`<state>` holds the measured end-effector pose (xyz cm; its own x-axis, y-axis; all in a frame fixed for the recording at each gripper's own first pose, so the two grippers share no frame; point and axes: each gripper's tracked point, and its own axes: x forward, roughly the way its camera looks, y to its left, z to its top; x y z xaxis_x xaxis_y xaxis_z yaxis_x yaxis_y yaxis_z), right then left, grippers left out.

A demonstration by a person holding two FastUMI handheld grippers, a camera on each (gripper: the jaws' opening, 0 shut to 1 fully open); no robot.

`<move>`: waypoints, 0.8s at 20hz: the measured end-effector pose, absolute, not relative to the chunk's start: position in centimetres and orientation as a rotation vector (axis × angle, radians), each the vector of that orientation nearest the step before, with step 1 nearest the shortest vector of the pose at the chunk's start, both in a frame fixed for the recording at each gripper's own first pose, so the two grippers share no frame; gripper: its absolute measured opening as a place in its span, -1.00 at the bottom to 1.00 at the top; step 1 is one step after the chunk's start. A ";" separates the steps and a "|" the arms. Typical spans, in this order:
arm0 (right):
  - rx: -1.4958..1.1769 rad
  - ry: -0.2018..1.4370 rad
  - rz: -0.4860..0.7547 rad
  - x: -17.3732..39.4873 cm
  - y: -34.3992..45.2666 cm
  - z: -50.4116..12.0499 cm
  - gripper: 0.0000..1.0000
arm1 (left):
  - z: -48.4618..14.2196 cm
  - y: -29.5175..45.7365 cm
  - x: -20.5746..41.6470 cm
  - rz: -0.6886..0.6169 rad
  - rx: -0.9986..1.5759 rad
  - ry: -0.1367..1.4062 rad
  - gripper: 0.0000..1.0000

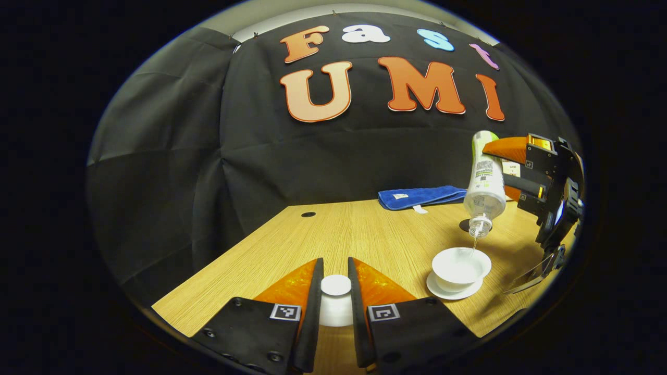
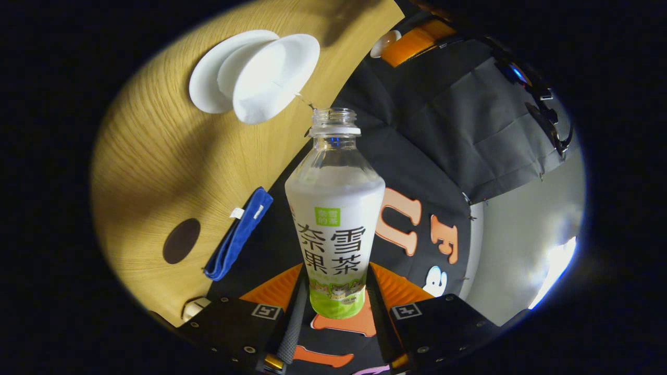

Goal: Open the teacup lid with one hand, grasp the water bottle and pour water into the teacup with the other hand; after pouring, place the water bottle on the coaster and then close the teacup lid.

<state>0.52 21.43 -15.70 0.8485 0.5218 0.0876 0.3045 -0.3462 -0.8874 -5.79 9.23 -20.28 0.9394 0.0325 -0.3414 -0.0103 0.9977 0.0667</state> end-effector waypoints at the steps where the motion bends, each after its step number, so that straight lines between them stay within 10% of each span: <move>1: -1.952 -0.615 0.248 0.3 21.3 -16.2 0.24 | -20.3 9.0 -5.8 0.018 0.064 0.350 -0.34; 16: -1.690 -0.337 0.395 0.8 19.8 -18.7 0.25 | -19.7 8.1 -5.6 0.000 0.041 0.338 -0.34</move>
